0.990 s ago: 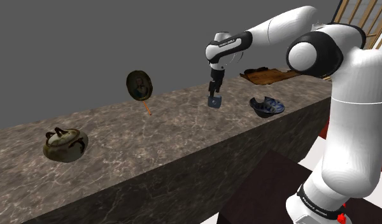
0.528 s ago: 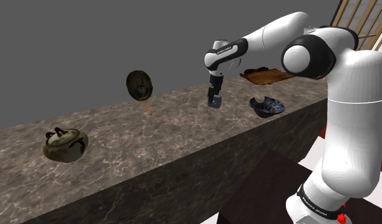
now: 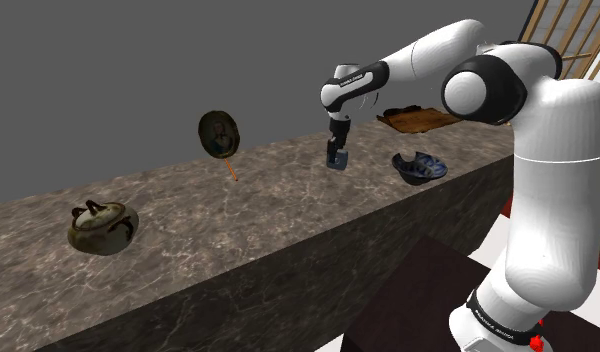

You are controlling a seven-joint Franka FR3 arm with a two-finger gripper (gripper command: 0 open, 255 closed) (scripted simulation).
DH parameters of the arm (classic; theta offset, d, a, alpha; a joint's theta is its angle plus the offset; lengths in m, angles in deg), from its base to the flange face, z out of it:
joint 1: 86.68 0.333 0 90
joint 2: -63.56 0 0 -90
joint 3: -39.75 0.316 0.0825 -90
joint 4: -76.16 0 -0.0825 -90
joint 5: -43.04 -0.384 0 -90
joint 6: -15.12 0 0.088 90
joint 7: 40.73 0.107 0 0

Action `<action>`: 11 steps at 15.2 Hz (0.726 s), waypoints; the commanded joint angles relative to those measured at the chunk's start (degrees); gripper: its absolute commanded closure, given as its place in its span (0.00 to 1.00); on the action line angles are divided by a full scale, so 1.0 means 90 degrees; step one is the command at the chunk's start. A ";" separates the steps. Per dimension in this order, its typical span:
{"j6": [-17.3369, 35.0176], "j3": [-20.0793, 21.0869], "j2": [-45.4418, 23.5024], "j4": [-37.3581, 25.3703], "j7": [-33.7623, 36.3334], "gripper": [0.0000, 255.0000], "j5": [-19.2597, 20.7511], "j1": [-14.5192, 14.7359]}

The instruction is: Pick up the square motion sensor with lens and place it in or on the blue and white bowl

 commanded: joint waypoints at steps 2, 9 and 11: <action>0.0000 0.0000 0.0000 0.0000 0.0000 1.00 0.0000 0.0000; 0.0001 0.0000 -0.0001 0.0000 0.0000 1.00 0.0000 0.0000; -0.0143 -0.0011 0.0065 -0.0082 0.0026 1.00 0.0028 0.0005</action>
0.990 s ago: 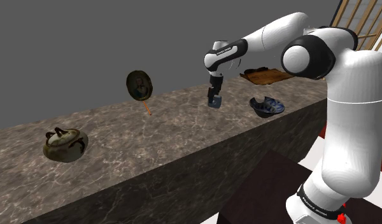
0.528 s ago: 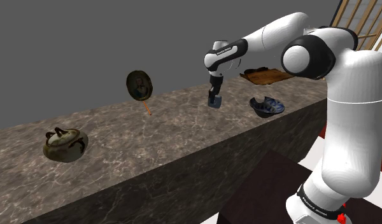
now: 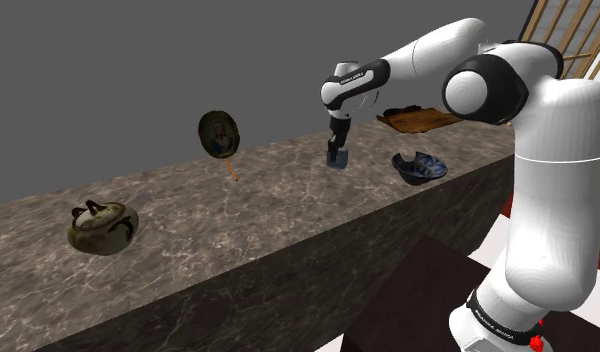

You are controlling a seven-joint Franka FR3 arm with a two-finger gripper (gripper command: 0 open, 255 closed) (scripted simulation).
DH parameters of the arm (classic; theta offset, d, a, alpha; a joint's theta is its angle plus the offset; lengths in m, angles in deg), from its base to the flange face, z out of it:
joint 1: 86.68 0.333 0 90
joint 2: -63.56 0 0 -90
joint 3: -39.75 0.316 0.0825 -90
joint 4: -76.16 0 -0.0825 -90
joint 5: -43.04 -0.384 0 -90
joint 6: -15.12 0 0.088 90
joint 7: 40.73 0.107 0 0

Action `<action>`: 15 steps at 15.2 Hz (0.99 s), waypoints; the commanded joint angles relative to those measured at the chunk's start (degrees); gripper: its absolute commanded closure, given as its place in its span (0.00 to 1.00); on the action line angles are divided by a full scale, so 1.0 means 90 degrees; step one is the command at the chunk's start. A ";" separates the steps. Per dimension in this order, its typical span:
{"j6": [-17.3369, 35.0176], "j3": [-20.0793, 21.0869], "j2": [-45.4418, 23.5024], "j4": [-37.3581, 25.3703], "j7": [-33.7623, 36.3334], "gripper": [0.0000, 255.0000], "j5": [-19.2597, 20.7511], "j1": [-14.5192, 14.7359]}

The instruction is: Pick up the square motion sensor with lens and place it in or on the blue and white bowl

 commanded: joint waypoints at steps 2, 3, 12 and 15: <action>-0.0198 -0.0012 0.0092 -0.0109 0.0043 1.00 0.0038 0.0012; -0.0272 -0.0017 0.0120 -0.0157 0.0055 1.00 0.0051 0.0013; -0.0957 -0.0050 0.0315 -0.0660 0.0151 1.00 0.0141 0.0013; -0.1195 -0.0058 0.0356 -0.0859 0.0179 1.00 0.0162 0.0008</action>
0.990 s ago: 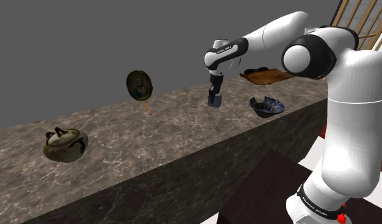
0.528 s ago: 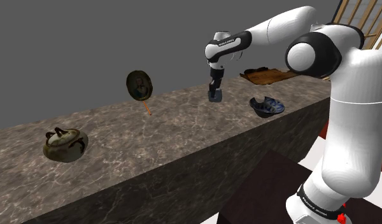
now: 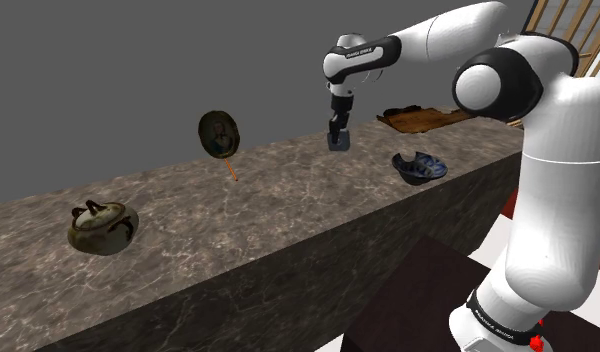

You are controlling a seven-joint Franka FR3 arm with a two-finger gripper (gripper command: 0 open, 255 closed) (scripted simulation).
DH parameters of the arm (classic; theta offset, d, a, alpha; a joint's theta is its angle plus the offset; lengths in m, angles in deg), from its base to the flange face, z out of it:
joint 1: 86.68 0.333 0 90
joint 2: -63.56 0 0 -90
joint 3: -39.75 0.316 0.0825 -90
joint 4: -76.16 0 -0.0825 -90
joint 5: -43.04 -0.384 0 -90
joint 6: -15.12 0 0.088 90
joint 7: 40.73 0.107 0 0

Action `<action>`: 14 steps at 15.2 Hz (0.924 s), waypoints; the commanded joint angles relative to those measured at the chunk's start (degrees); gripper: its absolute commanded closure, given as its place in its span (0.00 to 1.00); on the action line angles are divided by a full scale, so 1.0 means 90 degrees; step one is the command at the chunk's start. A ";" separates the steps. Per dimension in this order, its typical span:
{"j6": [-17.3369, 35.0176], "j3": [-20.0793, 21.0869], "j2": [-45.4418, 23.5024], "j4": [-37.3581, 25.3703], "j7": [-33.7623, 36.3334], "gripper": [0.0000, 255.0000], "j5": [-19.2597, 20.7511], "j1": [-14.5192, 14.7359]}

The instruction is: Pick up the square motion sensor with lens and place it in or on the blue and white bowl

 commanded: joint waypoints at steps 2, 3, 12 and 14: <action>-0.0239 -0.0008 0.0041 -0.0199 0.0026 1.00 0.0019 -0.0006; -0.0321 -0.0010 0.0049 -0.0273 0.0034 1.00 0.0024 -0.0009; -0.1035 -0.0027 0.0056 -0.0985 0.0096 1.00 0.0044 -0.0046; -0.0872 -0.0102 0.0501 -0.0377 -0.0050 1.00 0.0147 -0.0078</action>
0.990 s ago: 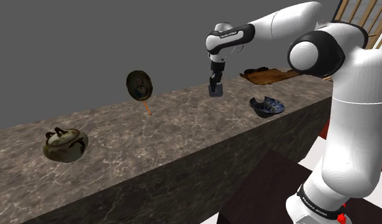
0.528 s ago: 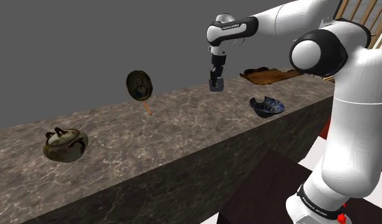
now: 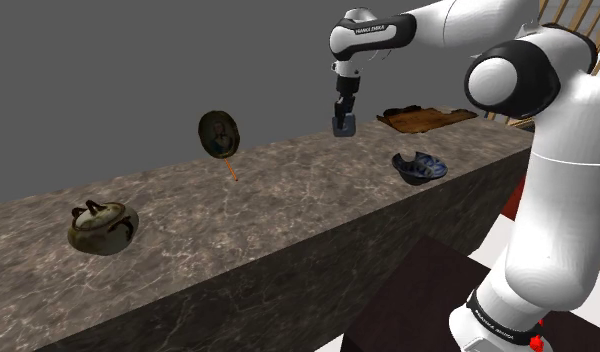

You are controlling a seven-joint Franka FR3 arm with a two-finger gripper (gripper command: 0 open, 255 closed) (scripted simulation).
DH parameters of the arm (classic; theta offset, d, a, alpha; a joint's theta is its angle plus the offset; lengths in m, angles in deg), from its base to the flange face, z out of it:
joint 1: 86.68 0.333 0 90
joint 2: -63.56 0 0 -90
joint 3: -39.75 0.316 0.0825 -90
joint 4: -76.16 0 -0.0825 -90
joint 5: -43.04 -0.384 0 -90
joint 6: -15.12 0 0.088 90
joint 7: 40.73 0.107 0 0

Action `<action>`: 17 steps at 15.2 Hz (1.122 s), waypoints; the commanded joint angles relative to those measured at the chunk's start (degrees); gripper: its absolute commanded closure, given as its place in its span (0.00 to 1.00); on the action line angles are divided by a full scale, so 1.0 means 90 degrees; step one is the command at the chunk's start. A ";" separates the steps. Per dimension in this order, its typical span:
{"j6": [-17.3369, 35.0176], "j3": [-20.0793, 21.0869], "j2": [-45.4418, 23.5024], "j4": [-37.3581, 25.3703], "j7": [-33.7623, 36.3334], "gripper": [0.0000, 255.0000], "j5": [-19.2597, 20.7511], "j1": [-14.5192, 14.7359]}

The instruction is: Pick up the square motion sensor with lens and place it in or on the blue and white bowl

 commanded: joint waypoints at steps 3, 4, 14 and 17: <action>0.0189 -0.0163 0.0742 0.0931 -0.0319 1.00 0.0188 -0.0128; 0.0237 -0.0203 0.0936 0.1170 -0.0390 1.00 0.0245 -0.0159; 0.0421 -0.0664 0.2636 0.2999 -0.1150 1.00 0.0881 -0.0611; 0.0395 -0.0826 0.3068 0.3381 -0.1408 1.00 0.1093 -0.0793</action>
